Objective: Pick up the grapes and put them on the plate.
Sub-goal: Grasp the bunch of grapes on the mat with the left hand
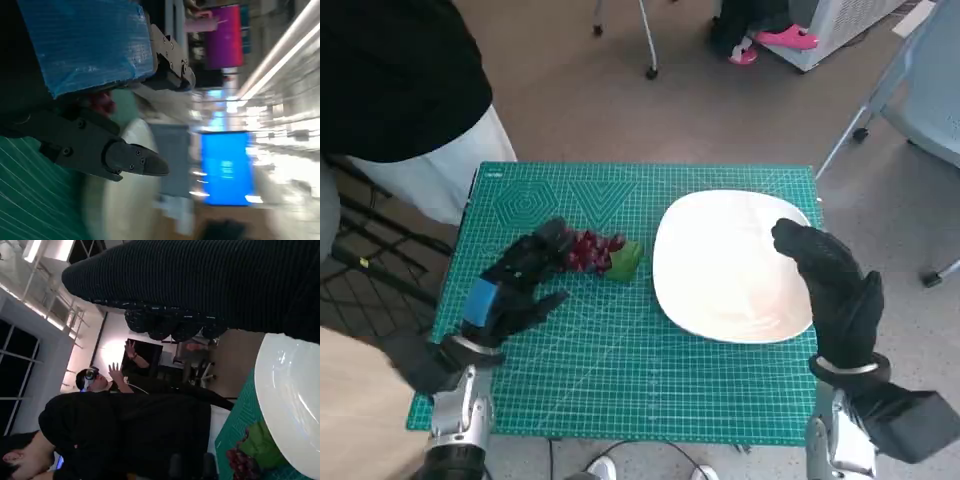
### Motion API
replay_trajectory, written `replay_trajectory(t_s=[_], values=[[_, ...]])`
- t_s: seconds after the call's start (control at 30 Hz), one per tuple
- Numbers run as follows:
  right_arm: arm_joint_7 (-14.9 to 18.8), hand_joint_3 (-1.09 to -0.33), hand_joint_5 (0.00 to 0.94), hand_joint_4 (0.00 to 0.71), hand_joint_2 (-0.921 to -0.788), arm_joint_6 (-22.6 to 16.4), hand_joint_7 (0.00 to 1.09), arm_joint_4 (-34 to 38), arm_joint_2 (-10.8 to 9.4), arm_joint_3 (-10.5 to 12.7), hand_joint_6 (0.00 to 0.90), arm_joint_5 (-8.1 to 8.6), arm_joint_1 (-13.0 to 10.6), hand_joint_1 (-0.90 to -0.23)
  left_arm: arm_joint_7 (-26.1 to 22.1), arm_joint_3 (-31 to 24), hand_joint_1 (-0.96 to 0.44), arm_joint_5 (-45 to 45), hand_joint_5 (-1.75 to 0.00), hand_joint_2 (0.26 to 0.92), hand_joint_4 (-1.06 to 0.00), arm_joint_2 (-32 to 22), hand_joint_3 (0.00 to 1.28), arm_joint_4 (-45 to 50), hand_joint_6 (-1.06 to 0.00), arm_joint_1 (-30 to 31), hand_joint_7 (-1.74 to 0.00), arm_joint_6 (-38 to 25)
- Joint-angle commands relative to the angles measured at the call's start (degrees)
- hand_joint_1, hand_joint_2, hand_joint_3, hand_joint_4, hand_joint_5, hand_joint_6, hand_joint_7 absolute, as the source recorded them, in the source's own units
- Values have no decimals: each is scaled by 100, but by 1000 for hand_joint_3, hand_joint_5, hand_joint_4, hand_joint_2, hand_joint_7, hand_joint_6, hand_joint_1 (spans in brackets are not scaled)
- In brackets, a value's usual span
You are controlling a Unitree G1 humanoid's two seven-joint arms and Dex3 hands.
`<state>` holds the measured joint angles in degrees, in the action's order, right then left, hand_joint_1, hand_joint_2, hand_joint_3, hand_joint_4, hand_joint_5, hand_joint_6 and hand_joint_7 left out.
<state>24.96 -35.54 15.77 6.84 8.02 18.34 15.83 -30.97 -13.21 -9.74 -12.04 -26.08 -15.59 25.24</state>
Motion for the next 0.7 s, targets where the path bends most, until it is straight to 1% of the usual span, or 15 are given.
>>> replay_trajectory(t_s=[0.03,0.1,0.17,0.37,0.5,0.7], values=[[51,-868,0,493,-921,137,509,42,56,19,127,35,-112,-612,1436,765,-517,3062,1,865,-32,-1035,7,945,-137,-297,0,-140],[54,-869,0,492,-921,140,509,44,58,18,127,35,-112,-612,1604,942,-492,3521,1,838,-14,-1108,4,1119,-103,-405,0,-520],[53,-869,0,492,-921,143,510,33,58,16,129,32,-121,-612,1740,1090,-459,3872,1,811,-7,-1125,2,1214,-91,-502,-2,-820],[66,-868,1,493,-921,143,511,22,60,12,132,35,-141,-612,1933,1516,-378,4627,1,740,0,-1062,0,1246,-111,-813,-14,-1550],[69,-868,1,493,-921,141,511,3,59,10,133,37,-162,-612,2023,1853,-359,5148,1,723,1,-991,0,1165,-117,-1014,-12,-1991],[81,-866,1,493,-921,138,511,-20,63,15,133,42,-188,-616,2203,2347,-355,5675,1,720,1,-875,1,837,-117,-1334,-9,-2477]])
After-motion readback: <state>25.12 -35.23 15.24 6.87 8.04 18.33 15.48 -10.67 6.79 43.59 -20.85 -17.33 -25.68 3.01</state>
